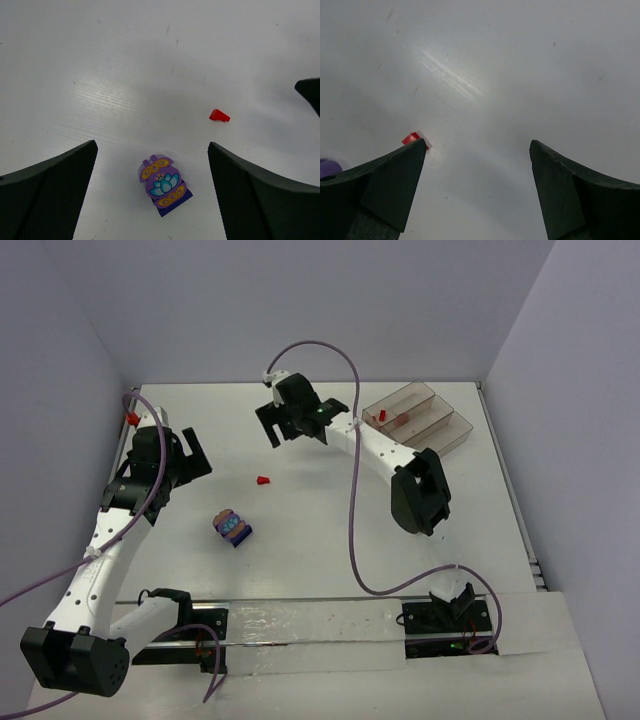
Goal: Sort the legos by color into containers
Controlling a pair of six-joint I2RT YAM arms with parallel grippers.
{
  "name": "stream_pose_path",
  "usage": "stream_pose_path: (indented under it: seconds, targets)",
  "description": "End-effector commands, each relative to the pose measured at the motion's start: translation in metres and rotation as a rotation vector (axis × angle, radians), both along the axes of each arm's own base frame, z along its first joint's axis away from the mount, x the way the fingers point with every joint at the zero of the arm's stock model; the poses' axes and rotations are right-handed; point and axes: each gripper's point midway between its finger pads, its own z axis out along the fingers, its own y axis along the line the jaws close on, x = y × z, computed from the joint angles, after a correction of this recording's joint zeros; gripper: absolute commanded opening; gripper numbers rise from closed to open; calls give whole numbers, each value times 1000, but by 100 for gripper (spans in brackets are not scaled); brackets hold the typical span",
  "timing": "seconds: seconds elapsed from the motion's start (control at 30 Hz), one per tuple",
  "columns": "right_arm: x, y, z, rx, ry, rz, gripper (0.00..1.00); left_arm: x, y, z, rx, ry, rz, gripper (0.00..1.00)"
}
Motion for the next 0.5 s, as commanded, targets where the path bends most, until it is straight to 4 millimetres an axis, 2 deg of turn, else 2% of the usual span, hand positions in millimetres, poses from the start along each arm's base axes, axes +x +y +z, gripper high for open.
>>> stream_pose_path:
  seconds: [0.0,0.1,0.23,0.47]
  targets:
    - [-14,15,-4,56,95,141,91,3,-1,12,0,-42,-9,99]
    - [-34,35,-23,20,141,249,90,2,-3,9,-8,-37,-13,99]
    - [-47,49,-47,-46,171,302,91,2,-3,9,-12,-39,-11,99]
    - [-58,72,-80,-59,224,299,88,1,-1,11,-5,-42,-7,99]
